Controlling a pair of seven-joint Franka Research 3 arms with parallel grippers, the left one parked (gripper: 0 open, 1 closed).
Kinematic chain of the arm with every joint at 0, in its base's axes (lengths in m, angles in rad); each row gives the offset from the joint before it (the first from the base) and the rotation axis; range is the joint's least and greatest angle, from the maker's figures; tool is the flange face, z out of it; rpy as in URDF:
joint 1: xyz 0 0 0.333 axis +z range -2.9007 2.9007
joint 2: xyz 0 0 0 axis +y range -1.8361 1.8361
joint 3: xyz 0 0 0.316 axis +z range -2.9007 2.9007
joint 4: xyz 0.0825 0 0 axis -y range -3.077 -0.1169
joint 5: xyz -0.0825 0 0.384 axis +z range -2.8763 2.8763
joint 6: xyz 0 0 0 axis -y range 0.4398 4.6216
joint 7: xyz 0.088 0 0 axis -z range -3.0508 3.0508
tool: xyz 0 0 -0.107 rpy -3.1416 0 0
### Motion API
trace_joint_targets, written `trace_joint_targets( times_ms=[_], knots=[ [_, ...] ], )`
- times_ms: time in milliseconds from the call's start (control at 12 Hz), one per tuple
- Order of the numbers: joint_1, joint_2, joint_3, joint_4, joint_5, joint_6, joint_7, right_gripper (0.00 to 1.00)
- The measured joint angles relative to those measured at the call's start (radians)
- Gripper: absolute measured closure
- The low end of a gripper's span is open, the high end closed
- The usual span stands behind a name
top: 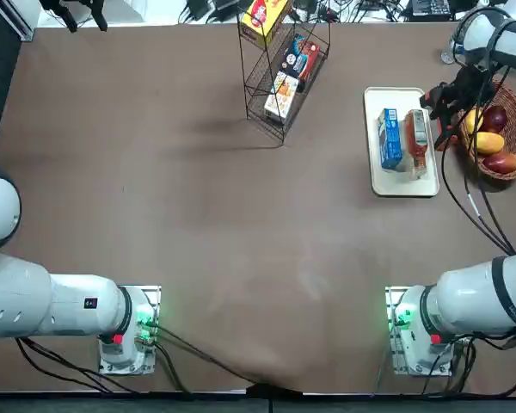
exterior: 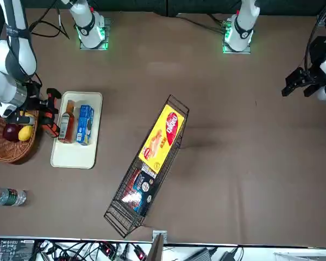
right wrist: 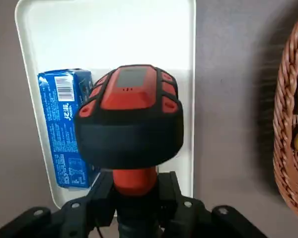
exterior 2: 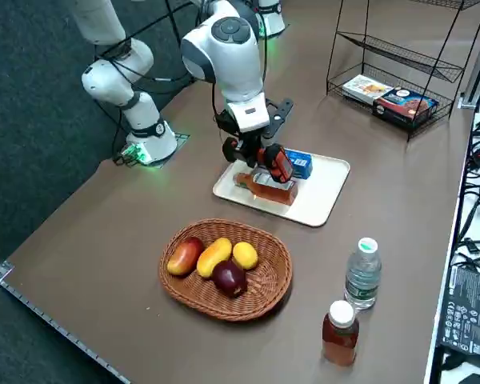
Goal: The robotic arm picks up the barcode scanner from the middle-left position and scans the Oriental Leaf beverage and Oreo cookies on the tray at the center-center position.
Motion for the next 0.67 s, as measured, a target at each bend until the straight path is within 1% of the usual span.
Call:
trace_joint_targets(
  times_ms=[667],
  knots=[
    [-0.015, 0.021, 0.0, 0.0, 0.0, 0.001, 0.0, 0.57]
  ],
)
